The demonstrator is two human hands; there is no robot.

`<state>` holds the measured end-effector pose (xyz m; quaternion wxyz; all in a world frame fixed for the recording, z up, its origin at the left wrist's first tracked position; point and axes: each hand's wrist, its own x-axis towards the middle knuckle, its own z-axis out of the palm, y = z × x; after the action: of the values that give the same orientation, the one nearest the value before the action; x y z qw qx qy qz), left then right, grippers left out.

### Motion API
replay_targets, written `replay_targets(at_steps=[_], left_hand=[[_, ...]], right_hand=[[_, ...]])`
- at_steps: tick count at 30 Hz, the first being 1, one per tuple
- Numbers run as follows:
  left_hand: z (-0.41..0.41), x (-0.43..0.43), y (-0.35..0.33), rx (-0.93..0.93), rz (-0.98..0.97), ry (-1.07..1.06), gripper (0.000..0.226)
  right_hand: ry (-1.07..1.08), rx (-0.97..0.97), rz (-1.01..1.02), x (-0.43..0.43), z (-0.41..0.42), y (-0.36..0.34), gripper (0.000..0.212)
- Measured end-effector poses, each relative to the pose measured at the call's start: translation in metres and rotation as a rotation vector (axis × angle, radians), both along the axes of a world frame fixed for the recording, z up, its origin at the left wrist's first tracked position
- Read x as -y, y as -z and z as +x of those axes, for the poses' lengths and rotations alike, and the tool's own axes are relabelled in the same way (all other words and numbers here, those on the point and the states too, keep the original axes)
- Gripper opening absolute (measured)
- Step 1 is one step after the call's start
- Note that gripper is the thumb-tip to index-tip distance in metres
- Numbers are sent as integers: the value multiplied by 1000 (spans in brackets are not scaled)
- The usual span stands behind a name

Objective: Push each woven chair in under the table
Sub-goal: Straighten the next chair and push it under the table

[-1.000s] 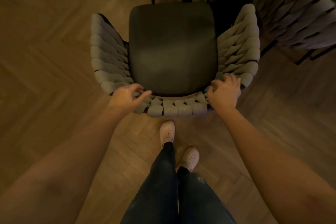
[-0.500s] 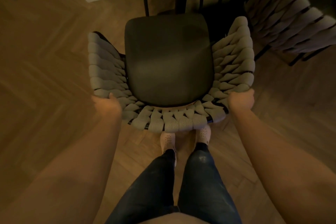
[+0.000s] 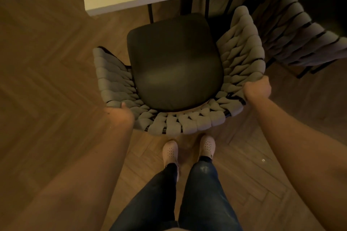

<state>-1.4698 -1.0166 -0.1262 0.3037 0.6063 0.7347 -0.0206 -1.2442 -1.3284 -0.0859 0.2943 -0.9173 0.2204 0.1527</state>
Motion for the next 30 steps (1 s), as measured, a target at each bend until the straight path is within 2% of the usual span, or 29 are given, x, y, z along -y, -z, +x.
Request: replay_targets(at_steps=[4,7,9,11,14,16,17,19,21,24,25,26,28,30], left_hand=[[24,28,-13,-27,74,116,80],[23,51,-13,-98,279,523,76],[24,64,-13,-87,357,778,64],[28,81,-17,3,266,1001,55],[26,98,-19,90,-12,1376,78],[22,102,-15,13,-31,1628,91],[20,101,-12,-48,-1,1702,90],[22,103,-8,-131,55,1724,78],[24,112,-8,-193,63,1743,68],[23,125,-7,-211,83,1759,59],[23,126,-7,-203,94,1751,56],[24,126,-8,-197,94,1750,52],[25,124,-8,-192,99,1771,49],[28,123,-9,-190,115,1808,47]], right_hand=[[-74,-49,-68,7,28,3,48],[-146,-99,-107,10,42,2,53],[-167,-144,-124,7,43,0,63],[-200,-142,-125,2,37,-1,80],[-351,-149,-184,-5,19,-1,94],[-512,-181,-296,-2,8,1,89],[-598,-185,-363,1,2,0,84],[-776,-126,-490,8,-10,-5,77],[-1077,-57,-483,15,-23,-6,89],[-1587,-265,-441,23,-40,-8,116],[-1656,-289,-469,26,-40,-5,114],[-1689,-264,-500,28,-39,-3,100],[-1698,-127,-553,28,-36,2,59],[-1654,-41,-575,26,-33,8,42]])
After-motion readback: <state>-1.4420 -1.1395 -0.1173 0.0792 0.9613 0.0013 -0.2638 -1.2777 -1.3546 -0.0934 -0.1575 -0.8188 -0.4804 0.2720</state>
